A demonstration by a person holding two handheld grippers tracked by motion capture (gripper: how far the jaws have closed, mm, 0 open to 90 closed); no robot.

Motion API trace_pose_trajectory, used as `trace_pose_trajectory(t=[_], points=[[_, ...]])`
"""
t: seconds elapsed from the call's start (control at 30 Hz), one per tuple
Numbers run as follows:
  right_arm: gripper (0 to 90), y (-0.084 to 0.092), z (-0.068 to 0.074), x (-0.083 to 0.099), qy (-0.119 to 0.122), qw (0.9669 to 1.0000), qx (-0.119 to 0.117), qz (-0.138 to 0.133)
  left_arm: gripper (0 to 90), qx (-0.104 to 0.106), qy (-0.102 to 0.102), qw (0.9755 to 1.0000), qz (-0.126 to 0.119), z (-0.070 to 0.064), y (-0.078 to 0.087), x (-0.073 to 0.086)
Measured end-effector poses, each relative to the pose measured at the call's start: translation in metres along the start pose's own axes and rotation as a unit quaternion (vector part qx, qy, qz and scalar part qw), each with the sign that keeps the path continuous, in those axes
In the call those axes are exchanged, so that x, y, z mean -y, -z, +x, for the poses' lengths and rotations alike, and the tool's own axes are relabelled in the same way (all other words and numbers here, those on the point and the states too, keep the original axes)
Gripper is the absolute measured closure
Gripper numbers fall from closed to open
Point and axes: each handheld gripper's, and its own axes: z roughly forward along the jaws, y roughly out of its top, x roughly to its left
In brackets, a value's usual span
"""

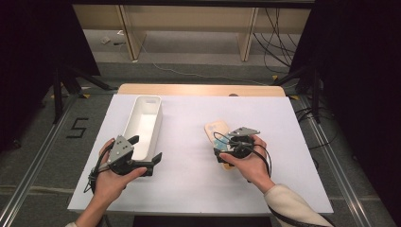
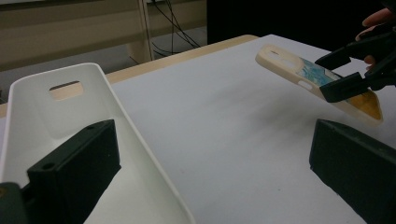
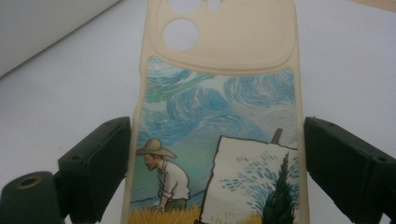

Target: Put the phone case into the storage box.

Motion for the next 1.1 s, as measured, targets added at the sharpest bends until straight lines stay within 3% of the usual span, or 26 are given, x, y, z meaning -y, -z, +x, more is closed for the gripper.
trace_pose_trajectory(t=[1.1], points=[[11.4,0.008,0.014,0.0,0.028,0.9989,-0.016,-0.033,2.1,0.033,-0.006,0.9994,0.007,-0.016,-0.052,-0.034]])
